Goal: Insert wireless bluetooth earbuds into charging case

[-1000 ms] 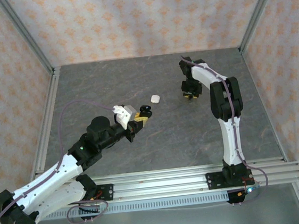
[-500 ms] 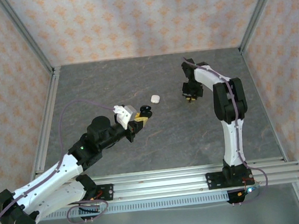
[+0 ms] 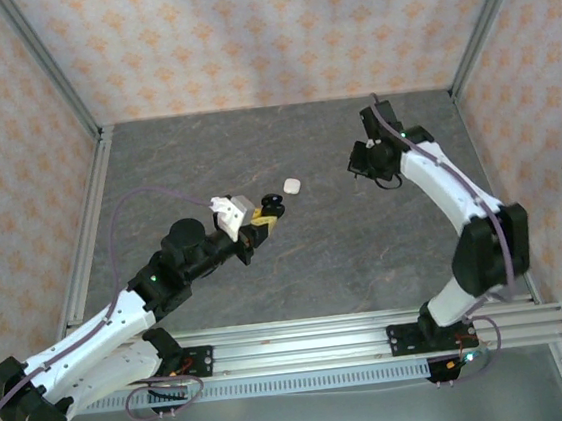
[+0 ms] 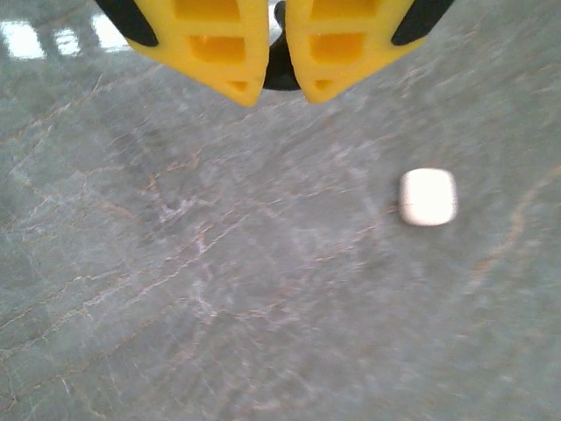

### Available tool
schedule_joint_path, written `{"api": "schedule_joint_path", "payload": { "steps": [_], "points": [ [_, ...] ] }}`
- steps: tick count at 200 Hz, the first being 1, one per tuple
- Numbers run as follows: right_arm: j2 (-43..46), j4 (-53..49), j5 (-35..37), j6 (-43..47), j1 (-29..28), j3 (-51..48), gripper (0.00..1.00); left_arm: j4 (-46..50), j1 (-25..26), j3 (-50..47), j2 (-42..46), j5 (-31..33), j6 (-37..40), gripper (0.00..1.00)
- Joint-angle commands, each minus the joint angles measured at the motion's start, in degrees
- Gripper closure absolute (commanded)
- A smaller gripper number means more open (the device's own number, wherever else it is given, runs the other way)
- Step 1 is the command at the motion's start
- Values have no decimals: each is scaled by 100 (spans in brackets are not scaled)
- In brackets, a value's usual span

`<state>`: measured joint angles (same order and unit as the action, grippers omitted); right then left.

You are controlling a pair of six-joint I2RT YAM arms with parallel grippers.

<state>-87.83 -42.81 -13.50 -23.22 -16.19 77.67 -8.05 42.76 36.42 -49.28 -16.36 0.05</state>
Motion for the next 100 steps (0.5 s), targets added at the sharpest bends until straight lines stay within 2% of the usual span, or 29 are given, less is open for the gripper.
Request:
{"api": "schedule_joint_path", "payload": {
  "steps": [1, 56, 100],
  "points": [
    [747, 17, 351, -280, -234, -314, 92, -636, -13, 54, -26, 61, 52, 100],
    [2502, 254, 967, -870, -1210, -703, 93, -785, -13, 297, -214, -195, 50, 100],
    [2948, 649, 1412, -1049, -2296, -635, 93, -833, -14, 274, -136, -184, -13, 100]
  ]
}}
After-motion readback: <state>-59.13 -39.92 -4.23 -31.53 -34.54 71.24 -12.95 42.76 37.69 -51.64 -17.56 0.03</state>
